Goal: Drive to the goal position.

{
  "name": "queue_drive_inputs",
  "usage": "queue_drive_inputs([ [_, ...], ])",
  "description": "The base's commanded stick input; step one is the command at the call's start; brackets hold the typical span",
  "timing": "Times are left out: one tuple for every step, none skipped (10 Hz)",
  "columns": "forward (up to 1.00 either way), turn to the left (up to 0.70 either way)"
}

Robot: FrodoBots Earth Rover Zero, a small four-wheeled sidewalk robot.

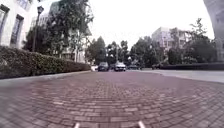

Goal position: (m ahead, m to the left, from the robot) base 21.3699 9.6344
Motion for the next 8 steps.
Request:
queue_drive_inputs([
  [0.70, 0.00],
  [0.70, 0.00],
  [0.70, 0.00],
  [0.70, 0.00],
  [0.70, 0.00],
  [0.70, 0.00],
  [0.70, 0.00],
  [0.70, 0.00],
])
